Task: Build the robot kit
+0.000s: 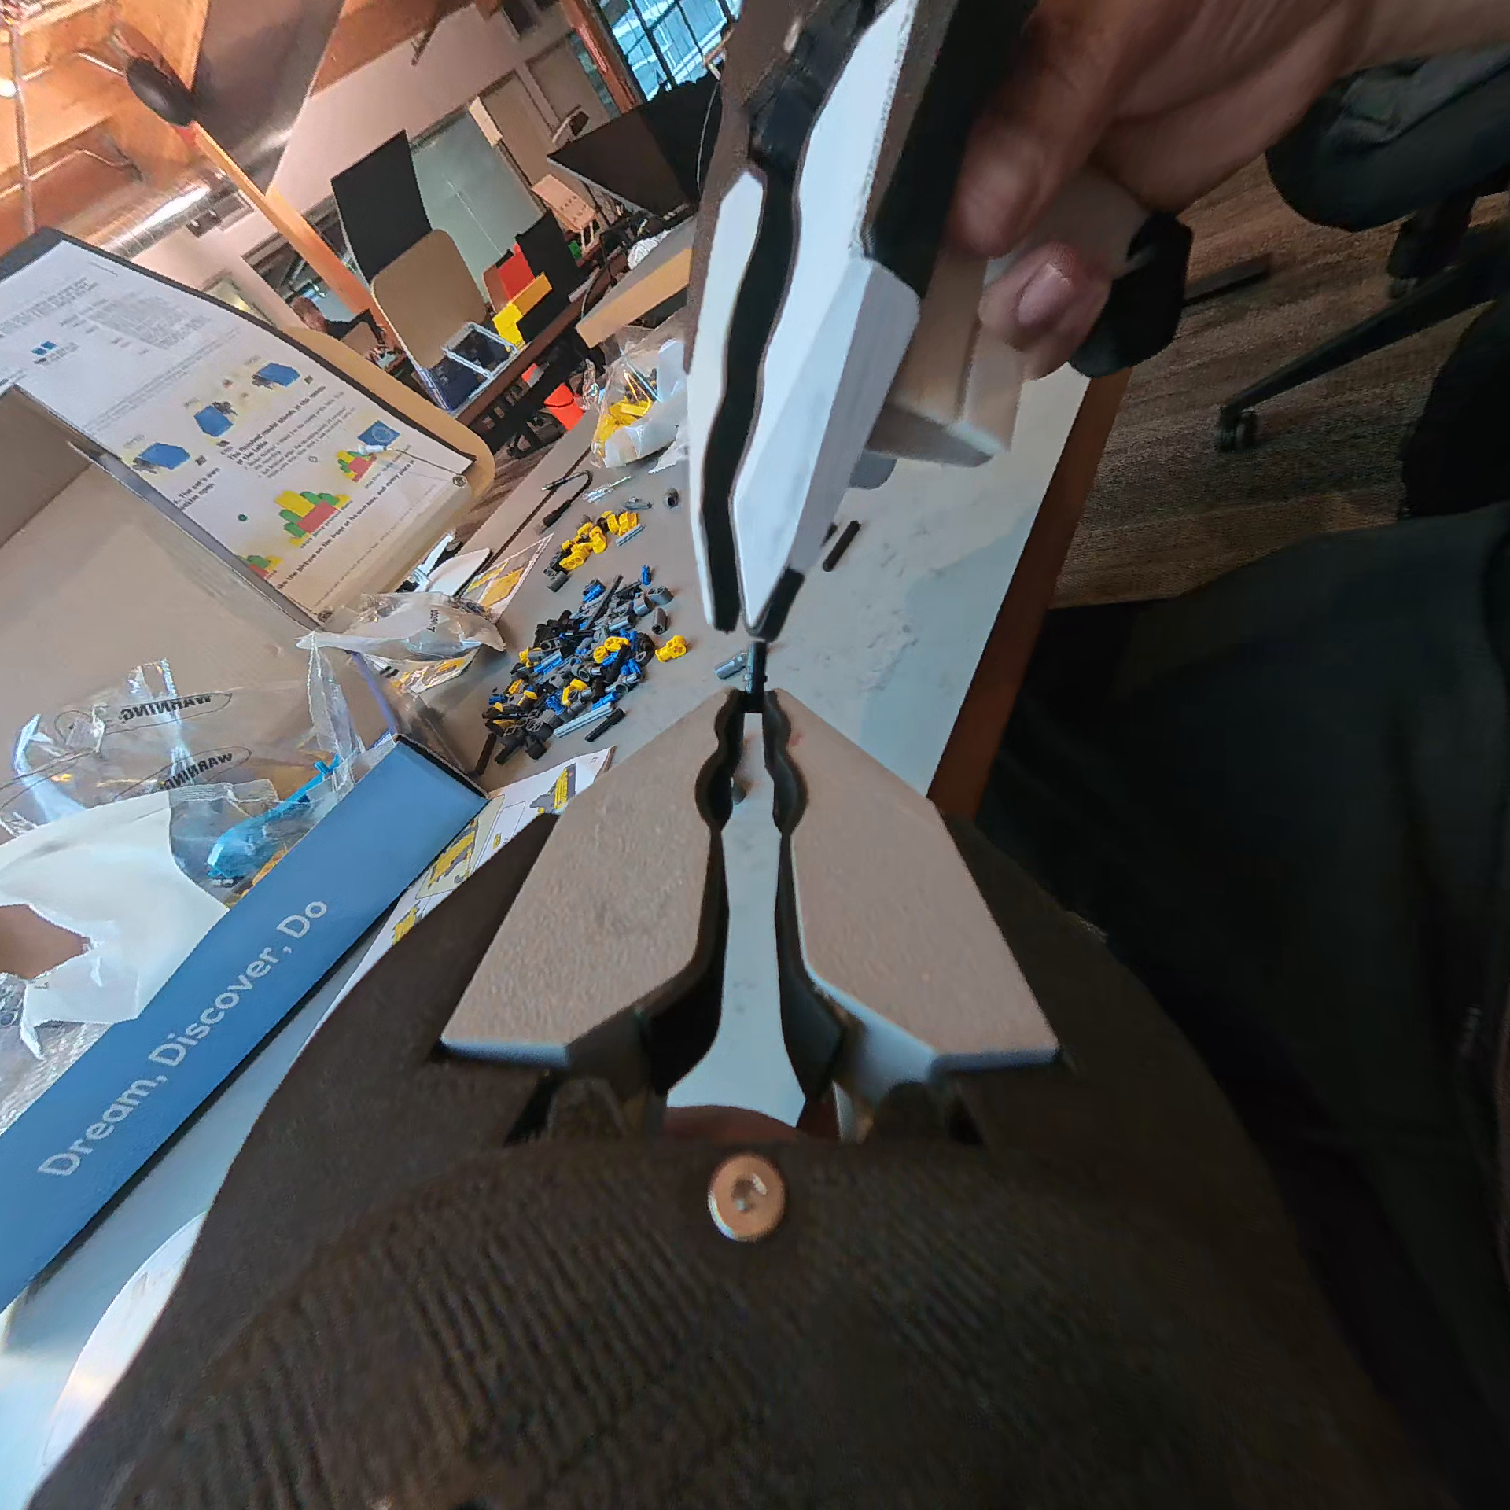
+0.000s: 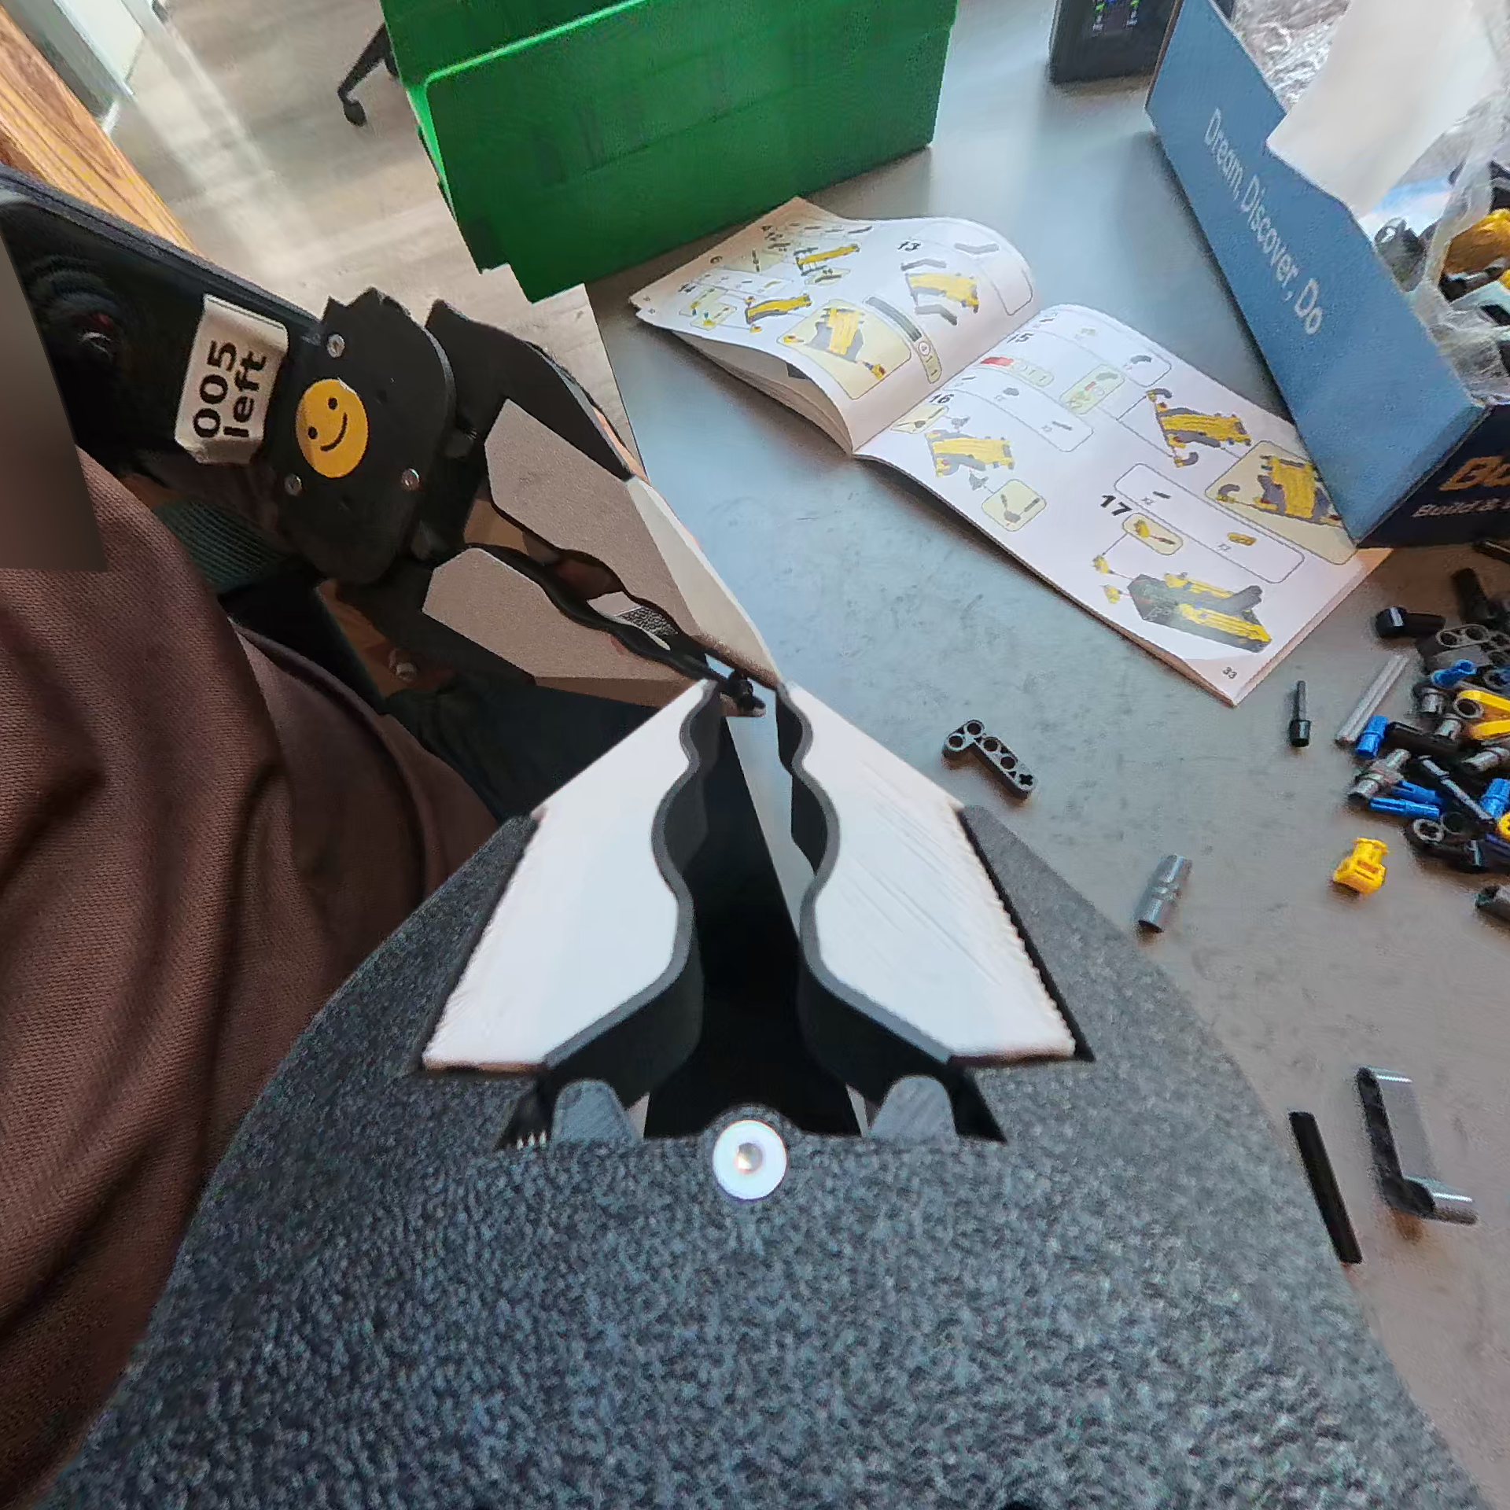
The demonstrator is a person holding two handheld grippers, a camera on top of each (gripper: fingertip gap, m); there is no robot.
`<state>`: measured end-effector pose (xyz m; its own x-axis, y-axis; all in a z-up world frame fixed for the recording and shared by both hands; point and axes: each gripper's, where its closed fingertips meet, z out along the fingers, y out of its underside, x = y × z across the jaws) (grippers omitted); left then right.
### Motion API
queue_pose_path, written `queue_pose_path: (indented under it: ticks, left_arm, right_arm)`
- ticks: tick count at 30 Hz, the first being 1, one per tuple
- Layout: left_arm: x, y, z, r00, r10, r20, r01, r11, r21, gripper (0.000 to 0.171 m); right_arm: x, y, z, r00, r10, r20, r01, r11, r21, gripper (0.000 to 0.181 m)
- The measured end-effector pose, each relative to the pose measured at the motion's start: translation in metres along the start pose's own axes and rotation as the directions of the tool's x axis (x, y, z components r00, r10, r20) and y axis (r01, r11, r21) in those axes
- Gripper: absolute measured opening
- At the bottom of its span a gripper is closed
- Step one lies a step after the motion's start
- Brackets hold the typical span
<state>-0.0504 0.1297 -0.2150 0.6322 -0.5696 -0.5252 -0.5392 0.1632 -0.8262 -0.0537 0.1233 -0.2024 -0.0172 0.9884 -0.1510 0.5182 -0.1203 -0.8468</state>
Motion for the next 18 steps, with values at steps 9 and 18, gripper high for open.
queue_pose_path:
  ticks: [9,18]
  left_arm:
    - [-0.0024,-0.0003,-0.0012,1.0,-0.025,0.004,0.025,1.0,0.004,0.001]
    - [-0.0034,0.0005,-0.0011,0.999,-0.035,0.005,0.035,0.999,0.0,0.001]
  right_arm:
    - [0.0001,-0.001,0.0054,0.999,0.048,0.024,-0.049,0.998,0.027,0.004]
    - [0.0006,-0.0001,0.0085,0.998,0.055,0.031,-0.056,0.998,0.036,0.004]
